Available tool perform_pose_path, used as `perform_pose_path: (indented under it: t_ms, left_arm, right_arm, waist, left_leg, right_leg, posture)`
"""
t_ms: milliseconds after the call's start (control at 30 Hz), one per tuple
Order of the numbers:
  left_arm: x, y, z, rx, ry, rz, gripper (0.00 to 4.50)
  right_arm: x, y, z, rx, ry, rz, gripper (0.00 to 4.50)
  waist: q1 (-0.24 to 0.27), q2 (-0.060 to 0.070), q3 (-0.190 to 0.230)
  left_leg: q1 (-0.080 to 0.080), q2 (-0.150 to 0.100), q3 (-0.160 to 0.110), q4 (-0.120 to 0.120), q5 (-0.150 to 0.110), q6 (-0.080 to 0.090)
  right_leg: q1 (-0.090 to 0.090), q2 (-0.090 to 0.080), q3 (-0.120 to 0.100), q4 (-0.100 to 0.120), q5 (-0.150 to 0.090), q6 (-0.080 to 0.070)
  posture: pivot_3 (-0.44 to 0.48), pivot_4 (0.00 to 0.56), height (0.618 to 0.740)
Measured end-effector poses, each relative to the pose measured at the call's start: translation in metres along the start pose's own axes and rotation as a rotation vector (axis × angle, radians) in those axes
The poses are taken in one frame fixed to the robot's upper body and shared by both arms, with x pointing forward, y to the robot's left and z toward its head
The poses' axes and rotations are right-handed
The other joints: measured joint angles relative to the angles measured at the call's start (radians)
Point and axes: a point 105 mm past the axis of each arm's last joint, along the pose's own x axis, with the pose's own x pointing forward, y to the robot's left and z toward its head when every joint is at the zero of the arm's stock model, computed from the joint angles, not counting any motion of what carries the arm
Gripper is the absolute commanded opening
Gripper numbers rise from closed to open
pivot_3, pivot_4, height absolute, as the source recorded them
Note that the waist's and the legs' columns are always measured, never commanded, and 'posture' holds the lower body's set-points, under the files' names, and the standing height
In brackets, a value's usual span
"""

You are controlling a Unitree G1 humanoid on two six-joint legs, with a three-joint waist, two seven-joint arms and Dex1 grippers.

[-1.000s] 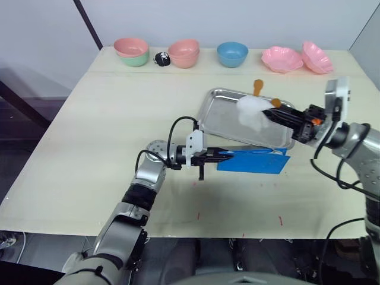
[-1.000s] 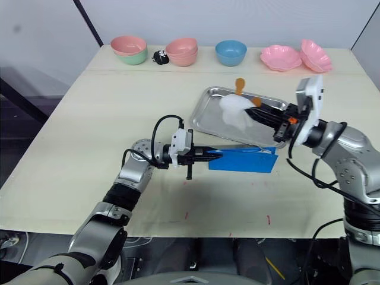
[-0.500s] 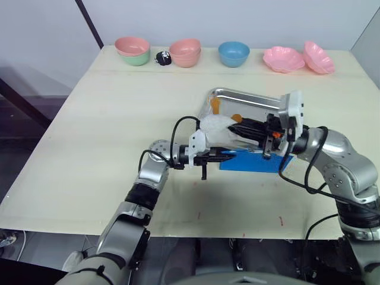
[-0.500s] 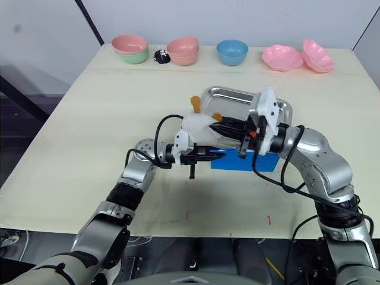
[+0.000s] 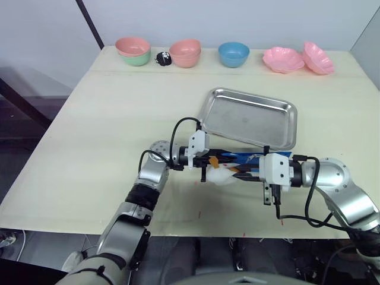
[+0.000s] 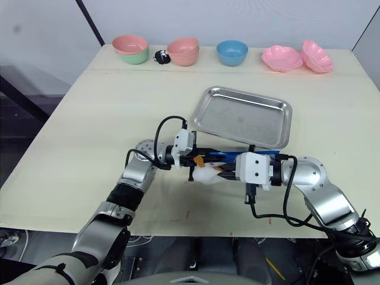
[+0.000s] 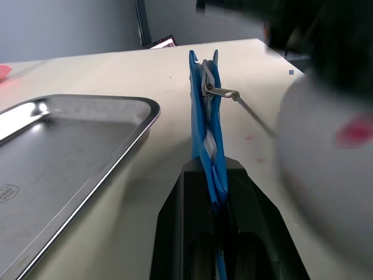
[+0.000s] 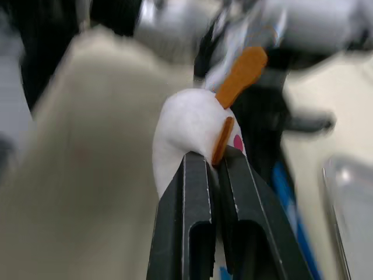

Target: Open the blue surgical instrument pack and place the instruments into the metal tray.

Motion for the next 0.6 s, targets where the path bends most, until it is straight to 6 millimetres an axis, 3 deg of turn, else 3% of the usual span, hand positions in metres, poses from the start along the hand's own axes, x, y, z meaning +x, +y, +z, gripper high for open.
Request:
perform_pose_path:
  t_ms: [67, 100, 133, 233, 267, 367, 433, 600]
  left_arm:
    - [0.000, 0.000, 0.000, 0.001, 0.002, 0.000, 0.00]
    - [0.000, 0.000, 0.000, 0.000, 0.002, 0.000, 0.00]
    - [0.000, 0.000, 0.000, 0.000, 0.002, 0.001, 0.00]
    - [0.000, 0.000, 0.000, -0.004, 0.003, -0.002, 0.00]
    - [0.000, 0.000, 0.000, -0.005, 0.002, -0.004, 0.00]
    - [0.000, -0.001, 0.000, -0.005, 0.002, -0.013, 0.00]
    - [0.001, -0.003, 0.000, -0.005, 0.000, -0.025, 0.00]
    - [0.000, -0.004, 0.000, -0.005, 0.001, -0.035, 0.00]
  right_arm:
    - [-0.002, 0.004, -0.001, 0.034, -0.010, -0.002, 1.86]
    - [-0.003, 0.004, 0.002, 0.046, -0.022, -0.005, 2.59]
    - [-0.003, 0.003, 0.004, 0.048, -0.030, -0.011, 2.70]
    - [-0.012, -0.005, 0.018, 0.068, -0.081, -0.052, 4.25]
    - [-0.017, -0.010, 0.023, 0.080, -0.113, -0.079, 4.44]
    - [-0.035, -0.026, 0.033, 0.099, -0.185, -0.166, 4.44]
    - [-0.048, -0.030, 0.030, 0.105, -0.181, -0.197, 4.44]
    - [-0.091, -0.042, -0.016, 0.293, -0.095, -0.324, 4.44]
  waist:
    - [0.000, 0.000, 0.000]
    - [0.000, 0.000, 0.000]
    - [0.000, 0.000, 0.000]
    - [0.000, 0.000, 0.000]
    - [0.000, 0.000, 0.000]
    - [0.000, 0.000, 0.000]
    - [0.001, 0.000, 0.000]
    - [0.000, 0.000, 0.000]
  left_leg:
    - [0.000, 0.000, -0.001, 0.000, 0.000, 0.000]
    - [0.000, 0.000, -0.001, 0.000, 0.000, 0.000]
    - [0.000, 0.000, -0.001, 0.000, 0.000, 0.000]
    - [0.000, 0.000, -0.002, 0.002, 0.000, 0.000]
    - [0.000, 0.000, -0.002, 0.002, 0.000, 0.000]
    - [0.000, 0.000, -0.002, 0.002, 0.000, 0.000]
    - [-0.001, 0.000, -0.003, 0.002, 0.000, 0.000]
    - [-0.001, 0.000, -0.002, 0.002, 0.000, 0.000]
  right_leg:
    - [0.000, 0.000, 0.000, 0.000, 0.000, 0.000]
    - [0.000, 0.000, -0.001, 0.000, 0.000, 0.000]
    - [0.000, 0.000, -0.001, 0.000, 0.000, 0.000]
    - [0.001, 0.000, -0.001, 0.000, 0.000, 0.000]
    - [0.002, 0.000, -0.002, 0.000, 0.000, 0.000]
    - [0.002, 0.000, -0.002, 0.000, 0.000, 0.000]
    - [0.002, 0.000, -0.003, 0.000, 0.000, 0.000]
    - [0.002, 0.000, -0.002, 0.000, 0.000, 0.000]
  posture:
    - [0.000, 0.150, 0.740]
    - [0.000, 0.150, 0.740]
    - [0.000, 0.150, 0.740]
    - [0.000, 0.150, 0.740]
    - [0.000, 0.150, 0.740]
    - [0.000, 0.150, 0.740]
    - [0.000, 0.150, 0.740]
    - [0.000, 0.150, 0.740]
